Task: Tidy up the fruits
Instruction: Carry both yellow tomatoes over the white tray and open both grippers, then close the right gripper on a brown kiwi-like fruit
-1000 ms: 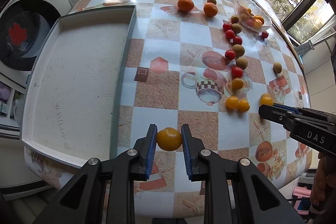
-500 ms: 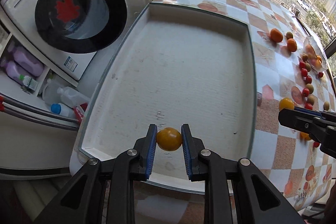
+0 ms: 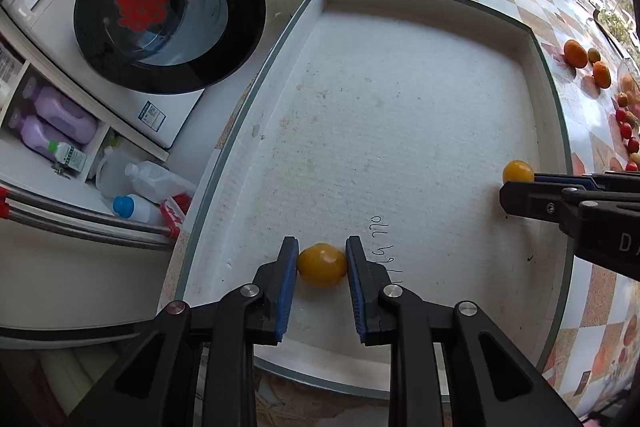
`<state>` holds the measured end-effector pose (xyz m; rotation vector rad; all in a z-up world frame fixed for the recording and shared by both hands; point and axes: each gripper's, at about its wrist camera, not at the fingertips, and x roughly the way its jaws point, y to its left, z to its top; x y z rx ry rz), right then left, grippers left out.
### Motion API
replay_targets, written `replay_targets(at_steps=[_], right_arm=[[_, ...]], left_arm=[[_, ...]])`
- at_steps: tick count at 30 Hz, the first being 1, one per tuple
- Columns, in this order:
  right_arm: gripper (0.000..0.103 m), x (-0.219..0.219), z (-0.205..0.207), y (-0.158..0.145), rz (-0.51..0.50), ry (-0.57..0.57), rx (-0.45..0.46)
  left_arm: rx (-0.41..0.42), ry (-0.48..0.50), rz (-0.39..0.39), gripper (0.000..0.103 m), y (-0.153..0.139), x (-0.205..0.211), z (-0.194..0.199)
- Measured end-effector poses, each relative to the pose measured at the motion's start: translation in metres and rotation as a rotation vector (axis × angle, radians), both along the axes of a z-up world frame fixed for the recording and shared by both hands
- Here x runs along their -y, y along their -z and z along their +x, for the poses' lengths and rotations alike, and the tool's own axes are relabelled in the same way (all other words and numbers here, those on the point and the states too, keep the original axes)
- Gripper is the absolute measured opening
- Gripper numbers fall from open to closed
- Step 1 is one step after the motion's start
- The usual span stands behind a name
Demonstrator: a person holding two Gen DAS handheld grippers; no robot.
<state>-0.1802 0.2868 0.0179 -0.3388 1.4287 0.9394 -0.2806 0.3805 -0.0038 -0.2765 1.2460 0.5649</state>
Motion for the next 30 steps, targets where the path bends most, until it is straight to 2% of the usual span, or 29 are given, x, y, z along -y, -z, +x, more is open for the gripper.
replay_targets(at_steps=[1, 2, 3, 4, 6, 10, 12, 16, 19, 25, 30], right_arm=[[0.024, -0.003, 0.000, 0.003, -0.007, -0.002, -0.002], [0.024, -0.006, 0.000, 0.006, -0.018, -0.006, -0.007], [0.026, -0.009, 0.002, 0.008, -0.026, -0.007, -0.006], [0.029, -0.010, 0.002, 0.007, -0.022, -0.010, -0.003], [0.047, -0.013, 0.002, 0.007, -0.017, -0.013, -0.005], [0.065, -0.015, 0.006, 0.000, 0.012, 0.010, 0.001], [0.083, -0.008, 0.008, -0.010, 0.050, 0.030, -0.004], [0.085, 0.012, 0.016, -0.025, 0.098, 0.092, -0.003], [0.085, 0.036, 0.025, -0.032, 0.086, 0.158, 0.007], [0.085, 0.109, 0.048, -0.040, 0.056, 0.297, 0.032], [0.085, 0.188, 0.062, -0.040, -0.015, 0.427, 0.070]], left_arm=[[-0.006, 0.001, 0.016, 0.043, 0.000, 0.000, 0.000], [-0.006, -0.002, 0.028, 0.071, -0.001, 0.000, 0.000], [0.010, -0.010, 0.041, 0.081, -0.004, 0.000, -0.002], [0.031, -0.013, 0.044, 0.081, -0.007, -0.001, -0.003], [0.029, -0.014, 0.037, 0.081, -0.007, -0.002, -0.003], [0.012, -0.007, 0.026, 0.081, -0.005, 0.000, -0.002], [0.009, 0.004, 0.025, 0.081, -0.007, 0.003, 0.000], [0.008, 0.036, 0.027, 0.081, -0.014, 0.019, 0.006], [0.015, 0.078, 0.028, 0.081, -0.023, 0.037, 0.014], [0.046, 0.219, 0.048, 0.081, -0.042, 0.091, 0.037], [0.078, 0.336, 0.014, 0.081, -0.050, 0.142, 0.058]])
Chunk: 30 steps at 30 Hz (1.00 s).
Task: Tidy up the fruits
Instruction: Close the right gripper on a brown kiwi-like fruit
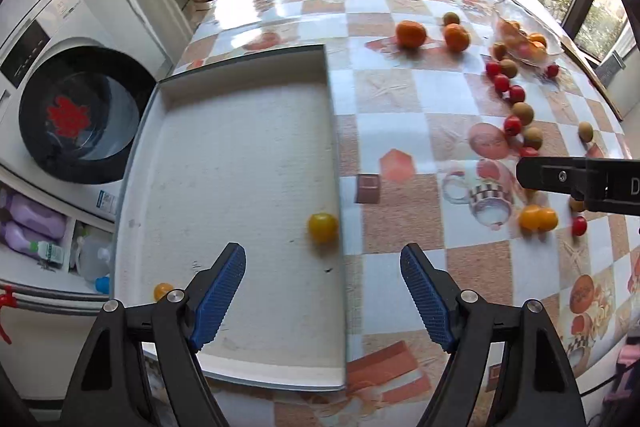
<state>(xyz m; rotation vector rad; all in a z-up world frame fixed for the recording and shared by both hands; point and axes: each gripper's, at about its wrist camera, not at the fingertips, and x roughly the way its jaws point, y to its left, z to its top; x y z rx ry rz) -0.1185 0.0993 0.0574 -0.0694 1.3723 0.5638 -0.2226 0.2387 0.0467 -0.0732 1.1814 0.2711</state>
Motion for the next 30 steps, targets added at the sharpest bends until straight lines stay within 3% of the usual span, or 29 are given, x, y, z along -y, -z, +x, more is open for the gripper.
replay_targets(at_steps=[8, 16, 21, 25, 28, 30], right_arm=[[0.085, 0.103, -0.002, 0.022, -0.109, 0.132, -0.025], [0.083, 0.125, 0.005, 0.038, -0.082, 0.146, -0.053], [0.061, 0.118, 0.010, 0.048, -0.054, 0.120, -0.082], [0.053, 0.114, 0.012, 0.050, -0.038, 0.085, -0.076], [0.031, 0.112, 0.015, 0.050, -0.035, 0.071, -0.071], [0.031, 0.116, 0.019, 0.050, -0.017, 0.090, -0.088]], left_arm=[[-0.042, 0.148, -0.055, 0.081, 0.027, 0.073, 0.028], [-0.042, 0.231, -0.076, 0.081, 0.039, 0.112, 0.049], [-0.049, 0.241, -0.073, 0.081, 0.046, 0.119, 0.058], [-0.032, 0.234, -0.082, 0.081, 0.044, 0.112, 0.062], [-0.027, 0.244, -0.072, 0.081, 0.042, 0.113, 0.064], [-0.020, 0.251, -0.082, 0.081, 0.039, 0.113, 0.063]])
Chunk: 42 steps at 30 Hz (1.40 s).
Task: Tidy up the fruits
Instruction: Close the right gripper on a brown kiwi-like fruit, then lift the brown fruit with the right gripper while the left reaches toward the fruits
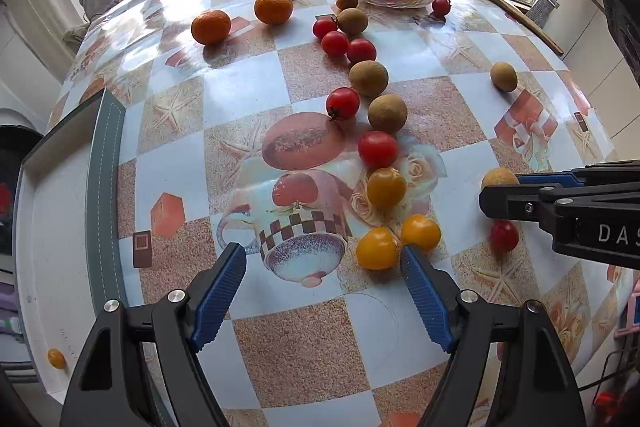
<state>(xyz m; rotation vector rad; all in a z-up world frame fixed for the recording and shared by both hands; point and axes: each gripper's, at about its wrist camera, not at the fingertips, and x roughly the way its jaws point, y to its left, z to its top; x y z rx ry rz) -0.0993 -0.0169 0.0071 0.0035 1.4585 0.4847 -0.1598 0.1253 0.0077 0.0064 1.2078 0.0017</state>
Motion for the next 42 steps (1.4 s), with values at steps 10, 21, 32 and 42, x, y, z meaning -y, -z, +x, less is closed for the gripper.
replay_targets(at_steps=[10, 21, 32, 42], right_arm=[[0.031, 0.015, 0.003, 0.000, 0.005, 0.044, -0.012], [0.032, 0.023, 0.003, -0.001, 0.016, 0.061, -0.012], [0.032, 0.033, 0.004, -0.007, 0.018, 0.080, -0.012], [0.032, 0.038, 0.006, -0.012, 0.045, 0.102, -0.006]], left_arm=[[-0.006, 0.163, 0.013, 0.081, 0.001, 0.017, -0.018], [0.004, 0.251, -0.004, 0.072, -0.009, 0.023, -0.021], [0.000, 0.182, 0.029, 0.072, 0.003, 0.018, -0.011], [0.043, 0.239, 0.019, 0.072, 0.001, 0.014, -0.007]])
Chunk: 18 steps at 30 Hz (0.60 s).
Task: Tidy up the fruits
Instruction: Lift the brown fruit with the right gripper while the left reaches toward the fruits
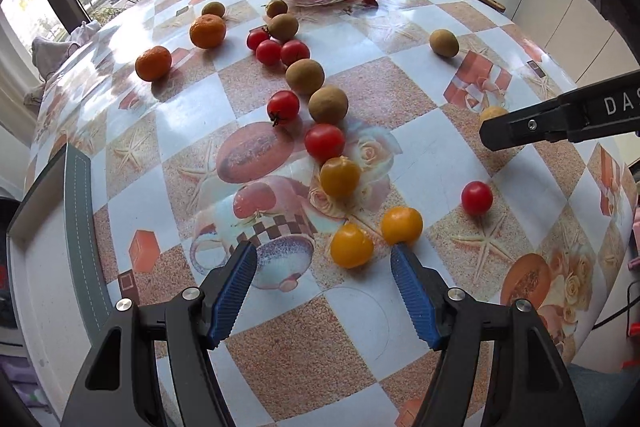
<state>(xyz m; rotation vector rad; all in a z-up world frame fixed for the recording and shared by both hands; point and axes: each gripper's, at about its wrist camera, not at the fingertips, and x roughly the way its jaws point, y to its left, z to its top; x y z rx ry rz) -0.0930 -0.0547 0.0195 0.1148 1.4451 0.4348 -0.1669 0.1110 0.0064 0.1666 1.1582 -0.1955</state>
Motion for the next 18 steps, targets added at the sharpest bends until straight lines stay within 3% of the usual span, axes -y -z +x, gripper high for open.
replay_targets(at_steps=[7, 18], right_arm=[[0.032, 0.010, -0.001, -0.005, 0.003, 0.025, 0.007], [0.032, 0.045, -0.001, -0.013, -0.017, 0.081, 0.020]], left_arm=[[0.025, -0.009, -0.072, 0.072, -0.018, 0.018, 0.007], [0.009, 0.076, -0.071, 0.072, -0.021, 0.085, -0.007]])
